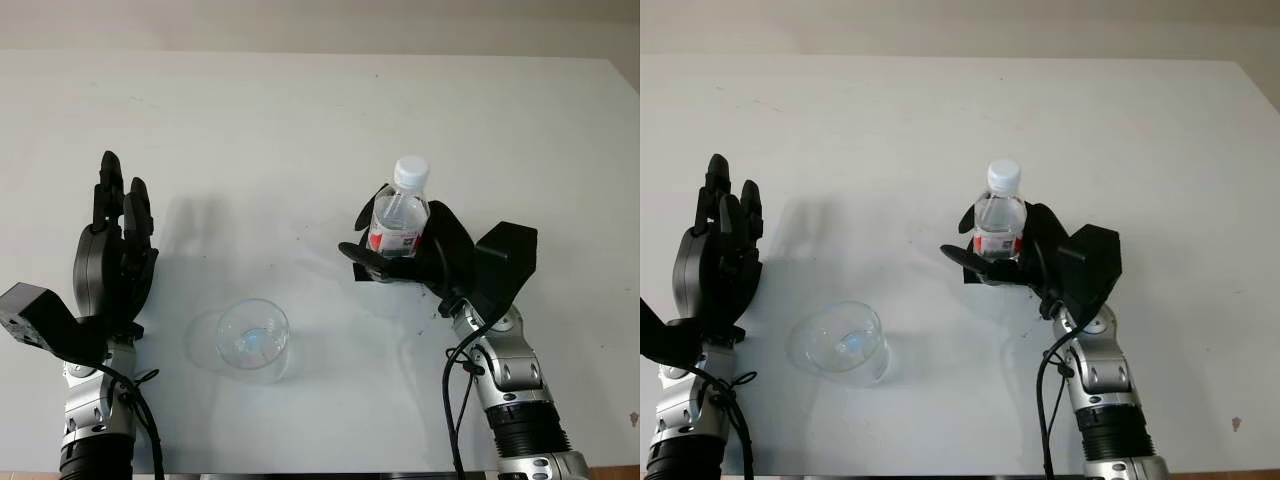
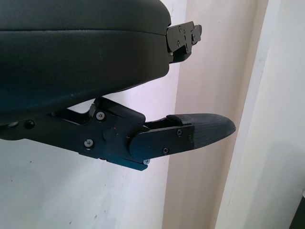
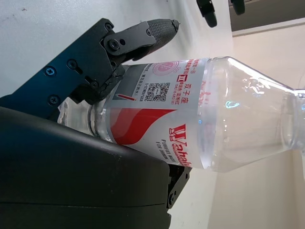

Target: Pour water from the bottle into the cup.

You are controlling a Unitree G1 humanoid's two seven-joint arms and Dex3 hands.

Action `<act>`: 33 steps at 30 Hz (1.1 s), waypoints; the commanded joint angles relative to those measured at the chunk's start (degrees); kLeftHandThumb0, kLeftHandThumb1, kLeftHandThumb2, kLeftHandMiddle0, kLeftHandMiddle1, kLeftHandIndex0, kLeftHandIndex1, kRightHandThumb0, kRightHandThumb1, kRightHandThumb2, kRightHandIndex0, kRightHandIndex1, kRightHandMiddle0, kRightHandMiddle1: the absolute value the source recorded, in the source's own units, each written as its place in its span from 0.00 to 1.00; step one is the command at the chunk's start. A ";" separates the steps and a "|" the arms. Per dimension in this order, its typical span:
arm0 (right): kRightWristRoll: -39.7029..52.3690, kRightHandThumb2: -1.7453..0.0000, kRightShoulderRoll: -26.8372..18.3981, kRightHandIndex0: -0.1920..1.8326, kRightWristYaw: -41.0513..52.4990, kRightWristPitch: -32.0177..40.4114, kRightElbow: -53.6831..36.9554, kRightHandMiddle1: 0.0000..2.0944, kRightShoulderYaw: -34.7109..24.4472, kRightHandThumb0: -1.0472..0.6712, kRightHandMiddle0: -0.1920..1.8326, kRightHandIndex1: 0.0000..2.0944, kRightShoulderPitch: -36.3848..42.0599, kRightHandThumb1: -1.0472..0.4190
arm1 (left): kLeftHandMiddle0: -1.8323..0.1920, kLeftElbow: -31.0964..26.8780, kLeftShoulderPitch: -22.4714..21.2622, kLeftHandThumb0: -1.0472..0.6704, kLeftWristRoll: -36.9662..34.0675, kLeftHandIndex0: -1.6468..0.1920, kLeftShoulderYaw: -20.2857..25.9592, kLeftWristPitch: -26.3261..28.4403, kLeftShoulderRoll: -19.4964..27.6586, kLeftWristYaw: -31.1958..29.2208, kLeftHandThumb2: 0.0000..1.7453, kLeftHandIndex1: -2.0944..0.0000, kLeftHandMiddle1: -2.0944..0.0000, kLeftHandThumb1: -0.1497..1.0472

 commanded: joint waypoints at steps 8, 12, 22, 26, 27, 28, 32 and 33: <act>-5.64 0.88 -1.91 0.50 1.83 -15.91 11.21 1.00 1.60 0.33 0.34 1.00 -0.90 0.00 | 1.00 0.53 1.76 0.18 0.13 1.00 0.15 0.86 0.16 -0.18 0.31 0.98 0.98 1.00; -5.41 0.92 -1.42 0.36 2.39 -18.21 12.71 1.00 1.65 0.31 0.21 1.00 -0.46 0.00 | 0.99 0.36 1.83 0.18 0.40 1.00 0.14 0.93 0.16 0.10 0.31 0.98 0.97 1.00; -4.61 0.93 -1.35 0.27 3.41 -18.24 9.84 1.00 1.97 0.30 0.14 1.00 2.41 0.00 | 0.99 0.47 1.54 0.18 0.38 0.99 0.41 1.39 0.60 0.11 0.31 0.98 0.97 1.00; -5.08 0.95 -1.25 0.15 1.90 -18.26 8.49 1.00 1.77 0.30 0.09 1.00 3.69 0.00 | 0.99 0.74 1.28 0.18 0.27 1.00 0.51 1.45 0.72 0.00 0.30 0.98 0.97 1.00; -4.79 0.95 -1.19 0.12 1.86 -18.01 8.17 1.00 1.70 0.29 0.07 1.00 3.96 0.00 | 0.99 0.74 1.24 0.18 0.25 1.00 0.51 1.54 0.78 -0.02 0.30 0.98 0.97 1.00; -4.25 0.96 -1.31 0.06 2.26 -17.79 7.89 0.97 1.57 0.29 0.03 0.98 4.29 0.00 | 0.99 0.82 1.17 0.18 0.21 1.00 0.53 1.56 0.84 -0.12 0.31 0.98 0.97 1.00; -3.57 0.97 -2.25 0.00 3.54 -18.59 7.53 0.72 1.37 0.27 0.00 0.73 5.06 0.03 | 0.99 0.95 0.92 0.18 0.18 1.00 0.59 1.68 1.03 -0.35 0.31 0.98 0.97 1.00; -3.67 0.97 -2.60 0.00 3.83 -18.79 7.27 0.66 1.33 0.27 0.00 0.67 5.26 0.04 | 0.99 0.97 0.84 0.18 0.25 1.00 0.58 1.69 1.08 -0.38 0.31 0.98 0.97 1.00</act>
